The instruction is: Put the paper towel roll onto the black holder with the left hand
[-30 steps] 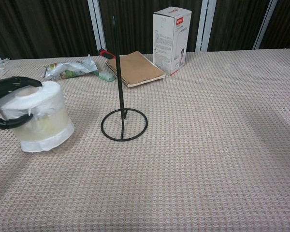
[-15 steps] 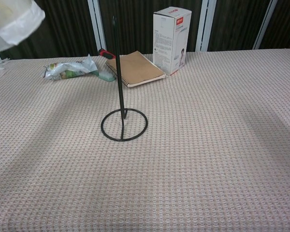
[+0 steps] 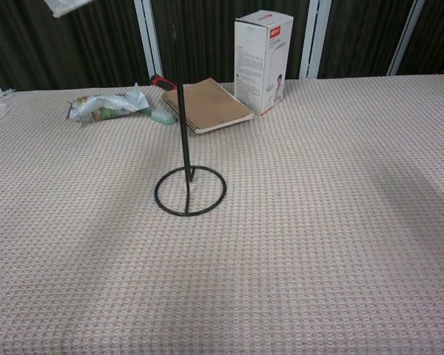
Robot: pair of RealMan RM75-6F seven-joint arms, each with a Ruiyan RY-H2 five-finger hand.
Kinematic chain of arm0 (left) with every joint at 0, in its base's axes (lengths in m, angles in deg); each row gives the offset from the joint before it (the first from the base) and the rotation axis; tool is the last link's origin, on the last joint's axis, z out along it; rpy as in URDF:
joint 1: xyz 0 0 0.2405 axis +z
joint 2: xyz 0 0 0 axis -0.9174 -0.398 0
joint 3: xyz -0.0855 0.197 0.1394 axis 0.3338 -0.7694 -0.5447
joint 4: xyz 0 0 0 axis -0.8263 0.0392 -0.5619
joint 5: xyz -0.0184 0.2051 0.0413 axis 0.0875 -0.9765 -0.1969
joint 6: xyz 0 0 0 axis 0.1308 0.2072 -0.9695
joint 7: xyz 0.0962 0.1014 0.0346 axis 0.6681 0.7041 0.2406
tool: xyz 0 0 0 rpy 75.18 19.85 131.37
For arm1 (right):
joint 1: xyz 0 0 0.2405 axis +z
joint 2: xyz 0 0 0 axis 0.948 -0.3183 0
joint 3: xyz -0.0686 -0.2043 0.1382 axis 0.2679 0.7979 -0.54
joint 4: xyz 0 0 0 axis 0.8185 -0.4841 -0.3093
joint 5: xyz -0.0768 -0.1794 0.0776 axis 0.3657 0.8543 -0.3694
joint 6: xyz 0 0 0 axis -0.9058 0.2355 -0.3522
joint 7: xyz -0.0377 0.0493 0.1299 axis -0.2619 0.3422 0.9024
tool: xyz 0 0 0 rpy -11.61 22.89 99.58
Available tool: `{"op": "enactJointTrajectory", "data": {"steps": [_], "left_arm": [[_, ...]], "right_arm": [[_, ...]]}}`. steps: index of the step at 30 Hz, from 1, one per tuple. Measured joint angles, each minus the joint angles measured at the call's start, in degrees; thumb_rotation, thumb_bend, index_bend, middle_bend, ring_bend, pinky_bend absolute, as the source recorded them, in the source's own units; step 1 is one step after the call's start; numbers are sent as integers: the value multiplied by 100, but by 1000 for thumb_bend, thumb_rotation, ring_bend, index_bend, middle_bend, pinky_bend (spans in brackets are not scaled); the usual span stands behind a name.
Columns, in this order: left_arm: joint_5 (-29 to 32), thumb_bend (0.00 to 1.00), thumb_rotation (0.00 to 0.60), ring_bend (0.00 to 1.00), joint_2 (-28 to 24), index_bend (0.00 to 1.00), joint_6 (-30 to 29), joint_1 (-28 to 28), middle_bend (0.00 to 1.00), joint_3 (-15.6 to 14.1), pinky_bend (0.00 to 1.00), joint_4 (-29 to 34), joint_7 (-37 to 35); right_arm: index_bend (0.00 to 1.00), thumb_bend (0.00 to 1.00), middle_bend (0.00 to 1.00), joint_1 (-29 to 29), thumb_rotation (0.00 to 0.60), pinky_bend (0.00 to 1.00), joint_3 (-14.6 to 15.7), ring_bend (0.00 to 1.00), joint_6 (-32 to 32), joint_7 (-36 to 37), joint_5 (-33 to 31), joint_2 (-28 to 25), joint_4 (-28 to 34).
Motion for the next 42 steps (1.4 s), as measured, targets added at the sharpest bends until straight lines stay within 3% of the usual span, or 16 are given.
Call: {"op": "enactJointTrajectory", "data": {"steps": [14, 31, 34, 35, 38, 39, 42], "left_arm": [[103, 676, 600, 707, 625, 576, 294, -513, 664, -141, 958, -37, 1100], [352, 656, 600, 665, 783, 541, 513, -730, 627, -180, 915, -85, 1479], [356, 595, 600, 482, 746, 424, 578, -741, 497, -218, 678, -53, 1492], [356, 553, 600, 379, 702, 345, 661, -750, 406, -249, 532, -43, 1498], [352, 470, 600, 163, 582, 173, 858, -776, 238, -325, 240, -61, 1529], [345, 450, 600, 109, 574, 126, 865, -781, 199, -332, 182, -83, 1550], [285, 427, 600, 47, 618, 62, 763, -789, 138, -351, 144, -177, 1637]], "right_arm": [[0, 81, 0, 0, 600, 0, 8, 0, 10, 117, 25, -70, 12], [0, 81, 0, -25, 600, 0, 30, 0, 71, 190, 96, -115, 27], [0, 82, 0, -31, 600, 0, 27, 0, 85, 209, 99, -124, 28], [0, 82, 0, -32, 600, 0, 27, 0, 85, 211, 98, -126, 29], [0, 82, 0, -32, 600, 0, 31, 0, 82, 218, 104, -132, 36], [0, 82, 0, -34, 600, 0, 33, 0, 83, 221, 106, -135, 37], [0, 82, 0, -38, 600, 0, 34, 0, 91, 231, 111, -140, 40]]}}
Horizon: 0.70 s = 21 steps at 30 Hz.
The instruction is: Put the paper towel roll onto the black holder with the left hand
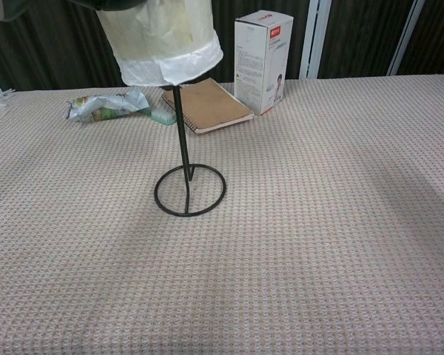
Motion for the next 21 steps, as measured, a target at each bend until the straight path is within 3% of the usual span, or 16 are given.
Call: {"op": "enactJointTrajectory", "data": {"steps": [3, 6, 16, 21], "left_arm": [[-45, 402, 600, 0, 32, 1, -54, 1, 51, -15, 112, -48, 26], [-10, 384, 600, 0, 6, 0, -49, 7, 15, -25, 100, -36, 24], [-84, 382, 600, 0, -78, 0, -109, 51, 0, -64, 100, 54, -5], [-454, 383, 600, 0, -309, 0, -269, 234, 0, -270, 87, 136, -31]], "right_arm": [[0, 82, 0, -1, 600, 0, -5, 0, 4, 8, -5, -3, 0], [0, 82, 0, 4, 600, 0, -2, 0, -11, -2, -4, -1, 2], [0, 82, 0, -7, 600, 0, 6, 0, 7, 0, 19, -8, 9], [0, 82, 0, -14, 600, 0, 26, 0, 18, -52, 59, 2, 9]]}}
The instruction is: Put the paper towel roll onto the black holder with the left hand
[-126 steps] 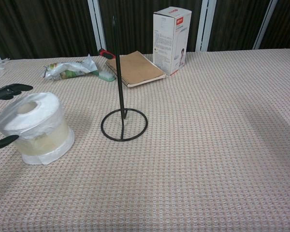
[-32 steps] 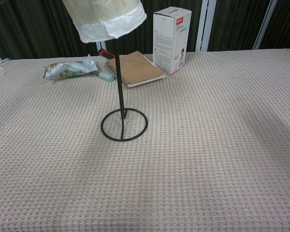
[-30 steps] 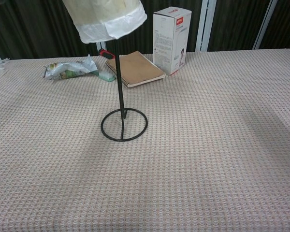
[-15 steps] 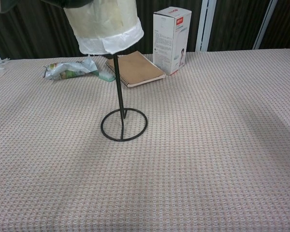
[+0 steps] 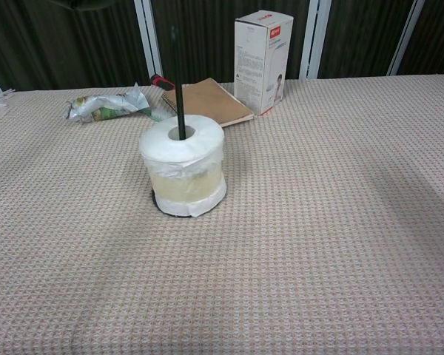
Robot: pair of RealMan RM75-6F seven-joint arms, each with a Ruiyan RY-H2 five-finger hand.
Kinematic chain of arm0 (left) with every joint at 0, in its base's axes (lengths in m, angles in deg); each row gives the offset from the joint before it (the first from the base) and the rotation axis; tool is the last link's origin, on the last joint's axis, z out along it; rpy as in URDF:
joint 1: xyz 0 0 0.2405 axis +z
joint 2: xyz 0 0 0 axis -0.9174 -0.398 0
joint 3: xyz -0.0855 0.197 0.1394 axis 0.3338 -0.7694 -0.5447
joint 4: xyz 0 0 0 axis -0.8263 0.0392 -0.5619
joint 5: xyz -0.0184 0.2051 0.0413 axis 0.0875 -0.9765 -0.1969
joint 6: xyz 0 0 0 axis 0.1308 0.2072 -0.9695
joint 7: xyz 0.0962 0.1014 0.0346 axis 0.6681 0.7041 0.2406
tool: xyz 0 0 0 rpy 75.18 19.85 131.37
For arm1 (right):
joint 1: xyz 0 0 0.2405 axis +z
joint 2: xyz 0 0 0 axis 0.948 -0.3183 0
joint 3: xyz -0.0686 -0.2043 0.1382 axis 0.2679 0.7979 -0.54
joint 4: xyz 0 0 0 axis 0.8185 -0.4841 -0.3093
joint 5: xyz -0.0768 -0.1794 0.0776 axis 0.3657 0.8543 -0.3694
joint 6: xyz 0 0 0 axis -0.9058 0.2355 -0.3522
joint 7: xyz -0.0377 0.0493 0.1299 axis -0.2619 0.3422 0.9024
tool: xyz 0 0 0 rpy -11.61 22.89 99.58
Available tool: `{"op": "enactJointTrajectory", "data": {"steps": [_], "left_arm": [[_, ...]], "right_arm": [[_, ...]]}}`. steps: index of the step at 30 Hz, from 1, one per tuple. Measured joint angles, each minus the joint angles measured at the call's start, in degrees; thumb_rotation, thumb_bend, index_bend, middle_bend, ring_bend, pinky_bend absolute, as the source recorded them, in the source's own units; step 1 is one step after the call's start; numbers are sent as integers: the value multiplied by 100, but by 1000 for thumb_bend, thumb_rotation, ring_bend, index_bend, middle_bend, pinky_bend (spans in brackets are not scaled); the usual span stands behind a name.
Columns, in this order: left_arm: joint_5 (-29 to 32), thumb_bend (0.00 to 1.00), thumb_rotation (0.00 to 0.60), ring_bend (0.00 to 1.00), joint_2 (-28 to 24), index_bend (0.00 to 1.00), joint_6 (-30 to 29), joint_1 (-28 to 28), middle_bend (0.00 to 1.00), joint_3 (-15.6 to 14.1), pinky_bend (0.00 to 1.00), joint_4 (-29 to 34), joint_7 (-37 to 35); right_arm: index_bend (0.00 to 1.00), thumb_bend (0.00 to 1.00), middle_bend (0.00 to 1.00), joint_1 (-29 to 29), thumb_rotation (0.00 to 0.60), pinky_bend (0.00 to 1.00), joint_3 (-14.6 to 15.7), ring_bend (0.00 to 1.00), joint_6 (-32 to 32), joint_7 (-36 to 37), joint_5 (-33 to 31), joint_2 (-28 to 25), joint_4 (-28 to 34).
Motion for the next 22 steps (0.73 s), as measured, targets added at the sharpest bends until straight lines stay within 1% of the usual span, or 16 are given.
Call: {"op": "enactJointTrajectory", "data": {"steps": [1, 3, 6, 8, 10, 11, 14, 17, 19, 22], "left_arm": [[-118, 386, 600, 0, -76, 0, -51, 69, 0, -85, 84, 0, -8], [-425, 394, 600, 0, -272, 0, -236, 306, 0, -364, 73, -48, -33], [-830, 398, 600, 0, -490, 0, -596, 740, 0, -878, 58, -350, -88], [-1014, 400, 600, 0, -552, 0, -832, 1017, 0, -1192, 49, -734, -137], [-1095, 400, 600, 0, -560, 0, -1028, 1281, 0, -1373, 44, -1153, -138], [-1110, 400, 600, 0, -546, 0, -1150, 1475, 0, -1484, 42, -1461, -110], [-1017, 406, 600, 0, -427, 0, -1430, 2055, 0, -1736, 37, -2210, -13], [-794, 415, 600, 0, -279, 0, -1570, 2534, 0, -1944, 31, -2636, 160], [-771, 415, 600, 0, -240, 0, -1634, 2616, 0, -1990, 30, -2708, 240], [-924, 413, 600, 0, -202, 0, -1678, 2629, 0, -2044, 30, -2782, 251]], "right_arm": [[0, 82, 0, -4, 600, 0, 8, 0, 6, -27, 19, 7, 1], [0, 81, 0, -12, 600, 0, 22, 0, 19, -70, 48, 21, 4], [0, 82, 0, -24, 600, 0, 33, 0, 34, -152, 68, 52, 13], [0, 82, 0, -30, 600, 0, 39, 0, 34, -220, 71, 81, 16], [0, 81, 0, -34, 600, 0, 51, 0, 28, -296, 84, 115, 20], [0, 82, 0, -34, 600, 0, 57, 0, 25, -328, 94, 130, 21], [0, 82, 0, -45, 600, 0, 63, 0, 44, -408, 119, 178, 20], [0, 81, 0, -70, 600, 0, 51, 0, 128, -451, 138, 211, 7], [0, 81, 0, -78, 600, 0, 46, 0, 125, -490, 118, 227, 7], [0, 82, 0, -78, 600, 0, 61, 0, 100, -549, 139, 247, 8]]}}
